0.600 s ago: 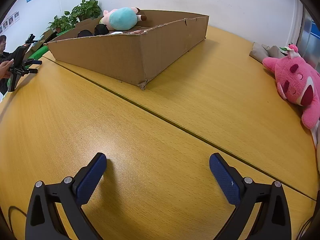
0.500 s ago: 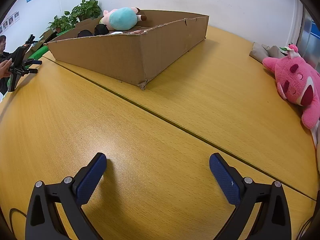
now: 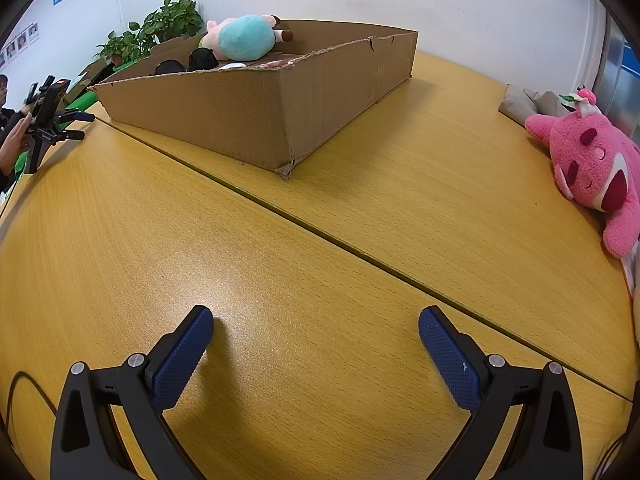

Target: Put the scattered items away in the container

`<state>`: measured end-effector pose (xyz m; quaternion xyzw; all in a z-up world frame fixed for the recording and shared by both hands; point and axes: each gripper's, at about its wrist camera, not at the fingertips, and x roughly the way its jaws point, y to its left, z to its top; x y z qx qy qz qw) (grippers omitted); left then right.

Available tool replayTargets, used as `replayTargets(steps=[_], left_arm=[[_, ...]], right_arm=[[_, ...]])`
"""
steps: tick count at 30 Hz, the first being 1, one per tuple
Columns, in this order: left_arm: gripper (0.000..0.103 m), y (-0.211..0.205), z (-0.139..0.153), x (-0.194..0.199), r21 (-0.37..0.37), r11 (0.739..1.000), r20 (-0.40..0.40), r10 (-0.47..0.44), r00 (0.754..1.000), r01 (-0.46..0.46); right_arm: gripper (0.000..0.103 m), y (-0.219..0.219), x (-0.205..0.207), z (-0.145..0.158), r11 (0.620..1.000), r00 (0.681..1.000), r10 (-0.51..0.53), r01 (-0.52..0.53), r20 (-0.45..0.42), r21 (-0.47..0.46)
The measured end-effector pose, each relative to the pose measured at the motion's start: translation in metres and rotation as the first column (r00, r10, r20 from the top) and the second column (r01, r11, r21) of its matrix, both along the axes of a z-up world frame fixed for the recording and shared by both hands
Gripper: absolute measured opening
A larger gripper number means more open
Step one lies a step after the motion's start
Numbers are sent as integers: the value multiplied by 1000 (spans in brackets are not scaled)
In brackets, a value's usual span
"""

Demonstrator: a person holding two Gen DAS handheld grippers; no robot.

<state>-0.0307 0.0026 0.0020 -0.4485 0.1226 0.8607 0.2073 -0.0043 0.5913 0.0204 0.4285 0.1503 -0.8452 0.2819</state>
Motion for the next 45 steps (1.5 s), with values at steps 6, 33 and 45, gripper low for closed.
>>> replayTargets(steps=[6, 33, 45], left_arm=[[103, -2, 1, 2, 32, 999, -1, -11, 1000, 11], [103, -2, -1, 4, 29, 1000, 1, -9, 1000, 9], [103, -2, -1, 2, 26, 1000, 0, -9, 1000, 9]], right_arm=[[103, 0, 0, 0, 1000, 1000, 0, 0, 0, 0], [103, 0, -1, -1, 1000, 1000, -14, 14, 0, 4], [103, 1, -1, -1, 1000, 1000, -15, 15, 0, 4]])
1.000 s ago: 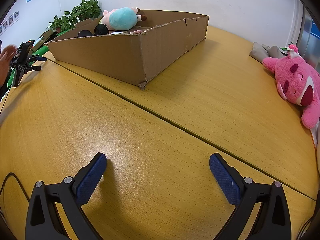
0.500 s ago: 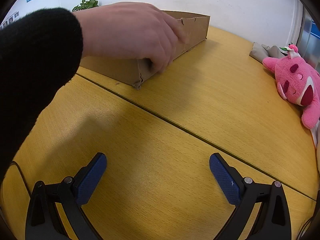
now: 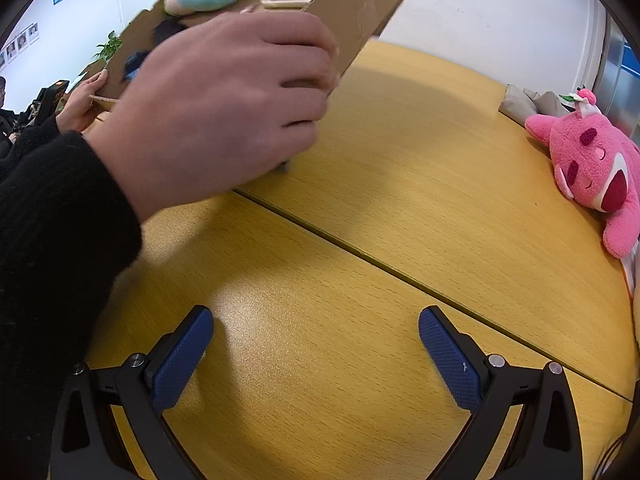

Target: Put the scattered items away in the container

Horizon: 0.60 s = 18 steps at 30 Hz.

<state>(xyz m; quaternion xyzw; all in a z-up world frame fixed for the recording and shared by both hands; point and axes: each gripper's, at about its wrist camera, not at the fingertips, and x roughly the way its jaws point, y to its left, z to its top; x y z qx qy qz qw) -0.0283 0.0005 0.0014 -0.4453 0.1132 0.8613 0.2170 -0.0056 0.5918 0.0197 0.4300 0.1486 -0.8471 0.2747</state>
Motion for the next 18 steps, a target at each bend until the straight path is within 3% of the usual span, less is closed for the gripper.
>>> replayTargets(steps=[18], left_arm=[[103, -4, 0, -1, 3, 1000, 1, 11, 1000, -11]], right_arm=[[103, 0, 0, 0, 1000, 1000, -1, 1, 0, 0]])
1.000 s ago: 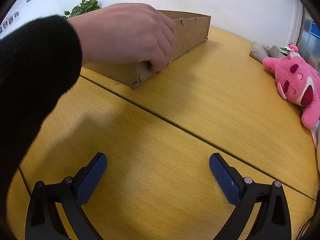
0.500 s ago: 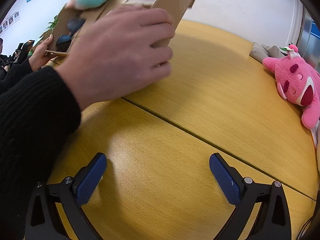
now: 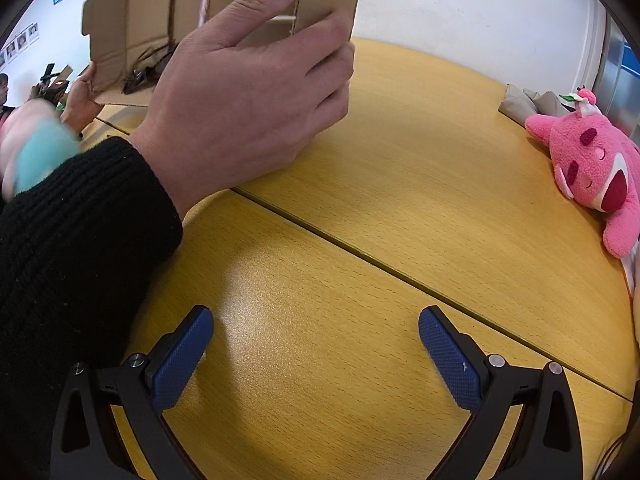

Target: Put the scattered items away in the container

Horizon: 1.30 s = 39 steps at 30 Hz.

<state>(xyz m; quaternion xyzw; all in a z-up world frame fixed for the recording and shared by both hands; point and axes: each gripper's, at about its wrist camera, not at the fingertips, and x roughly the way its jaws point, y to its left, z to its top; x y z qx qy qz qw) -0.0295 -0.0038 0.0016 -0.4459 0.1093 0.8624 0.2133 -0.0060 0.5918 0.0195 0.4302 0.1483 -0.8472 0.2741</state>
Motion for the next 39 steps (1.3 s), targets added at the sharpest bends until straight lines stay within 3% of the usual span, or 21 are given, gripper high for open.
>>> replayTargets(steps=[39], left_arm=[[103, -7, 4, -7, -2, 1000, -1, 20, 1000, -20]], right_arm=[[103, -1, 0, -1, 1000, 1000, -4, 4, 0, 1]])
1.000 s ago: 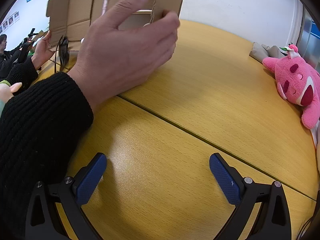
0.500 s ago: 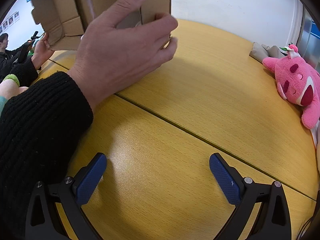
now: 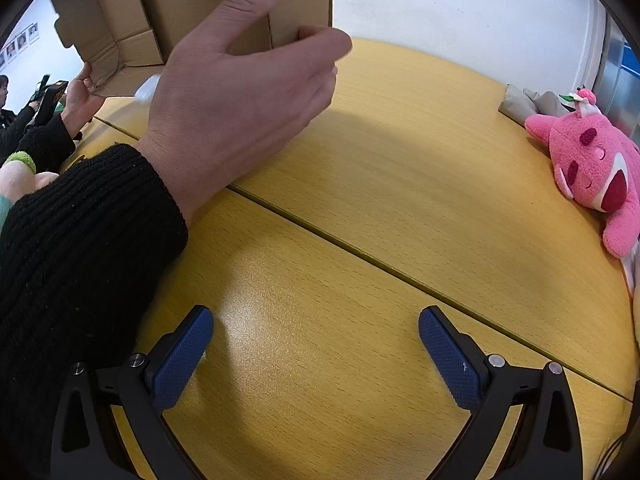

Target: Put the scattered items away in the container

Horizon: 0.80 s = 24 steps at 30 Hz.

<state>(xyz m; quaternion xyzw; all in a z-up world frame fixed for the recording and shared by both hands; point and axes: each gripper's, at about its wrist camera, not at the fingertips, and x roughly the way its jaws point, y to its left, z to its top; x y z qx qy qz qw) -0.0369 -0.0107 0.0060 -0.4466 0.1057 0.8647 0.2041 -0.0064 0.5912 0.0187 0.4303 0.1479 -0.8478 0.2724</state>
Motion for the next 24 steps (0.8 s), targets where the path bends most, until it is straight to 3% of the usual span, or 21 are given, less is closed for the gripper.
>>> replayTargets(steps=[24], left_arm=[[103, 3, -1, 4, -3, 1000, -2, 1, 1000, -1]], right_arm=[[103, 0, 0, -1, 1000, 1000, -5, 5, 0, 0]])
